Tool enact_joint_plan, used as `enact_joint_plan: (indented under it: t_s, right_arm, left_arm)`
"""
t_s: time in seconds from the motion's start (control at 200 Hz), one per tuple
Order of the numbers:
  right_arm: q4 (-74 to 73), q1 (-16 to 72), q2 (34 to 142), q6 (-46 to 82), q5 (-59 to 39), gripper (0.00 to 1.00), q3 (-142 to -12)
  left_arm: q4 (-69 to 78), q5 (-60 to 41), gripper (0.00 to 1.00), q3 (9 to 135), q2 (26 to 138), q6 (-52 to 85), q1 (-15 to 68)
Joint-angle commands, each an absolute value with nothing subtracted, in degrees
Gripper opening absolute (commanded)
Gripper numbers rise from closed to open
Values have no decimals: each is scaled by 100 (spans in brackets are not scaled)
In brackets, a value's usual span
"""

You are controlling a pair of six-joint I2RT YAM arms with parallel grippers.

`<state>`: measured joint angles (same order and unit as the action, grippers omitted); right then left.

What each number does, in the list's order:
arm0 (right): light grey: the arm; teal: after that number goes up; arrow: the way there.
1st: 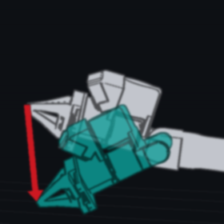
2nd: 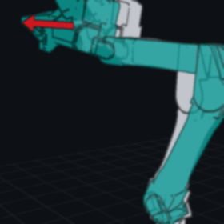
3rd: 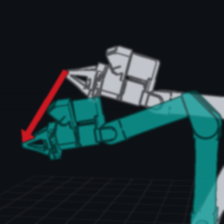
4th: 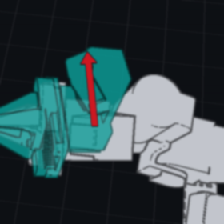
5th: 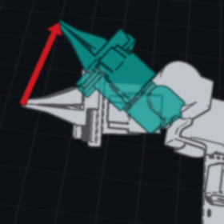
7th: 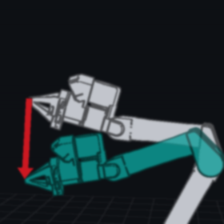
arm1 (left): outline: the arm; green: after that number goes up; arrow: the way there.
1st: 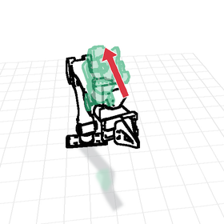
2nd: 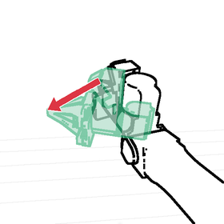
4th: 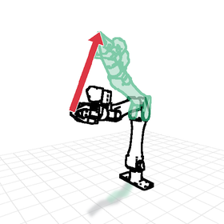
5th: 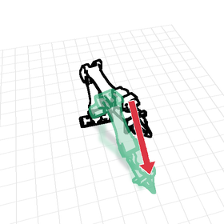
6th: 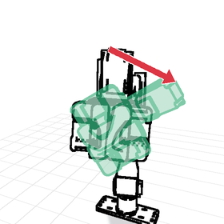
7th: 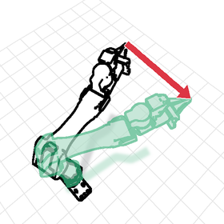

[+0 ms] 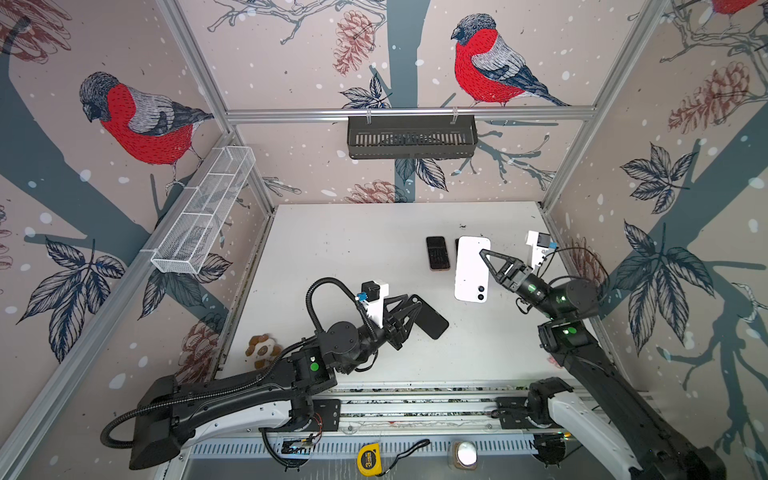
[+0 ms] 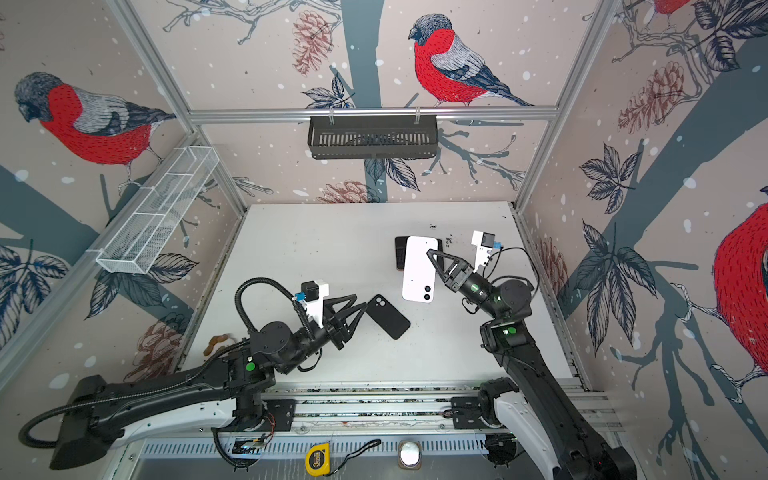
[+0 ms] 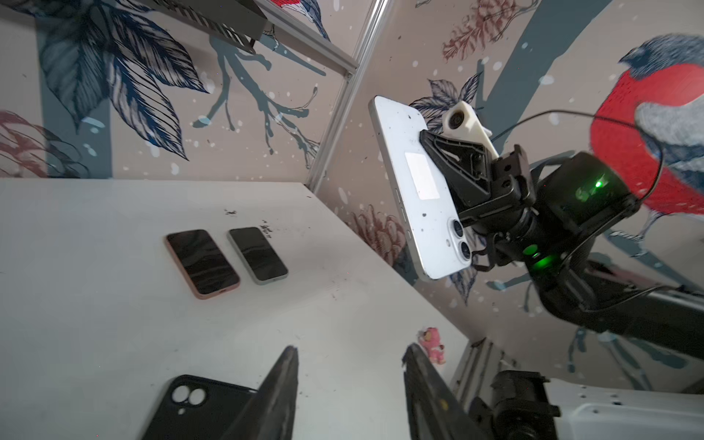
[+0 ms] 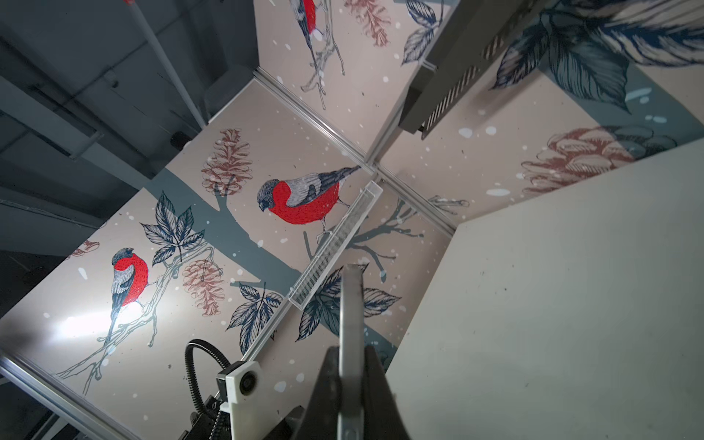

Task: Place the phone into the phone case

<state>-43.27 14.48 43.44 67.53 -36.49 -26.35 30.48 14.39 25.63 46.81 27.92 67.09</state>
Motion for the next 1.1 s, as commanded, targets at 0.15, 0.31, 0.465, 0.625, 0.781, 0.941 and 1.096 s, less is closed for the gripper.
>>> enact_joint_plan:
  t_s: [0.15, 0.31, 0.465, 0.625, 0.781, 0.941, 1.096]
  right_arm:
    - [-6282, 2415, 4189, 6511, -1943, 1, -2487]
    - [-6589, 3035, 4426, 6216, -1649, 0, -2588]
    - [-6757, 3271, 4598, 6179, -1556, 0, -2617]
    - [-6841, 3425, 4667, 6105, -1582, 0, -2698]
    - [-6957, 3494, 4637, 6076, -1590, 0, -2698]
    - [-6989, 3541, 4601, 6066, -1591, 0, -2716]
    - [-6826, 3666, 4676, 6049, -1635, 0, -2769]
  left_arm:
    - [6231, -123, 46, 2328, 5304, 4053, 6576]
    - [6872, -386, 46, 2444, 5773, 4270, 6495]
    - [6879, -655, 45, 2721, 6006, 4291, 6469]
    - [6649, -643, 44, 2907, 6086, 4306, 6449]
    - [6550, -625, 44, 2965, 6149, 4330, 6427]
    - [6510, -624, 44, 2975, 6215, 4371, 6398]
    - [6513, -685, 43, 3001, 6305, 4421, 6385]
